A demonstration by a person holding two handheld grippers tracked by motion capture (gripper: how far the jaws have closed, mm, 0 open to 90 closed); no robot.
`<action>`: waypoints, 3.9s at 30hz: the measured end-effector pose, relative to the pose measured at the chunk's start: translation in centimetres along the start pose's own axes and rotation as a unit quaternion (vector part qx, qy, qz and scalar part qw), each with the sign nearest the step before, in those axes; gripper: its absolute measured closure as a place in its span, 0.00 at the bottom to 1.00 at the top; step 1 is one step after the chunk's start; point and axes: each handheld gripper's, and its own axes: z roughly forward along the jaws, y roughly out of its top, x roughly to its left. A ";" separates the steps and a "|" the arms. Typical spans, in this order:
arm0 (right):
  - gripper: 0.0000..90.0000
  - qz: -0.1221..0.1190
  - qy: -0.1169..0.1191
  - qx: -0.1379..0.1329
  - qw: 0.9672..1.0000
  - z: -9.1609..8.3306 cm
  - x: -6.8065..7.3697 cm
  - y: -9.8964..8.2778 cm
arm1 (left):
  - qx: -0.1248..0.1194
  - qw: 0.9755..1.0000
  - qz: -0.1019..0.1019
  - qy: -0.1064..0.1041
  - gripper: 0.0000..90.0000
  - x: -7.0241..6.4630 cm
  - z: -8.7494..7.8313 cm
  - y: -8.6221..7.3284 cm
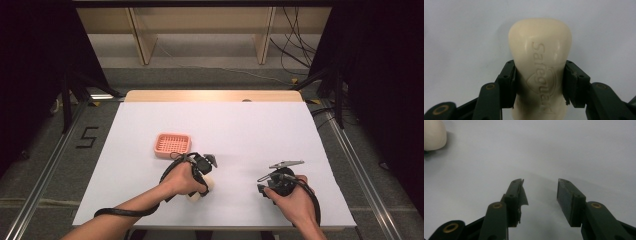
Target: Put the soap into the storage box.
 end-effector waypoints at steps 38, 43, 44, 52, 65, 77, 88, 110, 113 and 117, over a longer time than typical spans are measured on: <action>0.61 -0.004 -0.008 -0.006 1.000 0.2 -0.1 0.0 | -0.032 0.999 0.028 0.028 0.55 1.8 -3.2 -1.7; 0.61 0.007 -0.005 -0.002 1.000 0.2 0.0 0.0 | -0.031 0.999 0.031 0.032 0.55 2.1 -3.4 -1.8; 0.61 0.006 -0.006 0.000 1.000 0.1 0.1 0.0 | -0.032 0.998 0.031 0.034 0.55 2.2 -3.4 -1.9; 0.61 0.007 -0.006 -0.002 1.000 0.2 0.0 0.0 | -0.034 0.998 0.041 0.038 0.55 2.7 -3.6 -2.2; 0.61 0.007 -0.008 -0.001 1.000 0.2 0.1 0.0 | -0.039 0.996 0.056 0.049 0.55 4.0 -4.0 -2.7; 0.61 0.007 0.006 0.000 1.000 0.2 0.1 0.0 | -0.039 0.997 0.049 0.055 0.55 5.1 -4.4 -3.0; 0.61 0.007 0.006 0.000 1.000 0.2 0.1 0.0 | -0.041 0.993 0.082 0.073 0.55 6.4 -4.7 -3.2; 0.60 0.014 0.012 0.002 1.000 0.2 0.2 0.0 | -0.037 0.991 0.109 0.063 0.55 9.0 -5.1 -3.7; 0.60 0.007 0.007 0.001 1.000 0.2 0.1 0.0 | -0.035 0.991 0.113 0.064 0.55 9.4 -5.1 -3.7; 0.60 0.007 0.005 0.000 1.000 0.2 0.1 0.0 | -0.037 0.991 0.109 0.061 0.55 9.8 -5.2 -3.7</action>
